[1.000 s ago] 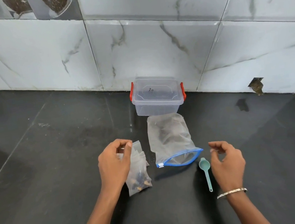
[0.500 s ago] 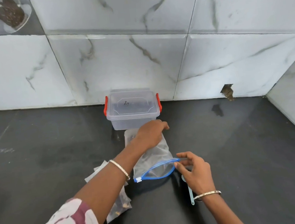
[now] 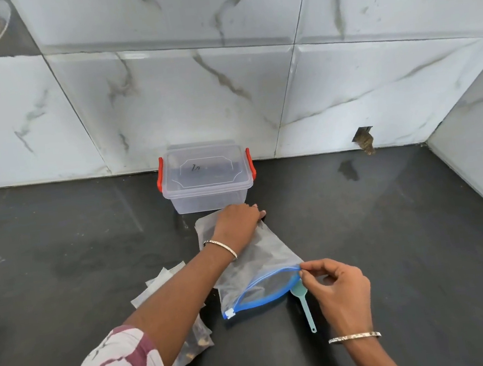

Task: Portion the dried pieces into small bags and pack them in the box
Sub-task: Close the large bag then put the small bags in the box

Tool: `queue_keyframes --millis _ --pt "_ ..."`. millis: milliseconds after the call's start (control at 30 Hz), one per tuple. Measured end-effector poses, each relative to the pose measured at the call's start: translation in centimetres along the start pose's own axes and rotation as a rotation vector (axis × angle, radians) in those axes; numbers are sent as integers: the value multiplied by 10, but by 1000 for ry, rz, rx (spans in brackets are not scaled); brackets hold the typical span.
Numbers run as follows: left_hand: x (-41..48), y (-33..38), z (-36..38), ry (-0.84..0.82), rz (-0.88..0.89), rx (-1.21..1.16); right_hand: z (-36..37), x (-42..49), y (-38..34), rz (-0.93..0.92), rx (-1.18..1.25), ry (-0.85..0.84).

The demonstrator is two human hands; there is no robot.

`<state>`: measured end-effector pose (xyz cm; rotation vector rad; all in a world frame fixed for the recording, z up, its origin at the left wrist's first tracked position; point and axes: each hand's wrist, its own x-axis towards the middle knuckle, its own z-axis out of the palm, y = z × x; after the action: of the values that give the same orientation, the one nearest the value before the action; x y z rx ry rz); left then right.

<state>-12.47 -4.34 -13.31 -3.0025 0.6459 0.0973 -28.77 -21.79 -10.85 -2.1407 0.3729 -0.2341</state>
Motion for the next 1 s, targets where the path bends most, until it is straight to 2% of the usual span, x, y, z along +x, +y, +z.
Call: queue_keyframes --millis 333,467,567,633,667,733,833,900,1000 --pt "-20 -6 20 -15 69 -225 -14 -17 8 -14 48 9" --pt "-25 -10 5 -47 72 -350 -12 -20 8 -56 -50 64" --pt "-39 -16 -17 108 -23 -548 -13 -30 0 -186 -171 186" --pt "-56 -26 -25 238 -120 -635 -11 -44 -14 -316 -174 196" --pt "-65 -31 -26 282 -180 -644 -9 -53 -21 -367 -148 152" --pt "-87 -43 -23 341 -350 -641 -1 -70 -34 -402 -127 -45" --pt "-114 -52 -13 360 -611 -656 15 -86 -41 -451 -312 -349" --pt "-126 -55 -5 329 -676 -682 23 -90 -38 -476 -470 -400" --pt "-131 -57 1 271 -671 -773 35 -89 -31 -520 -573 -328"
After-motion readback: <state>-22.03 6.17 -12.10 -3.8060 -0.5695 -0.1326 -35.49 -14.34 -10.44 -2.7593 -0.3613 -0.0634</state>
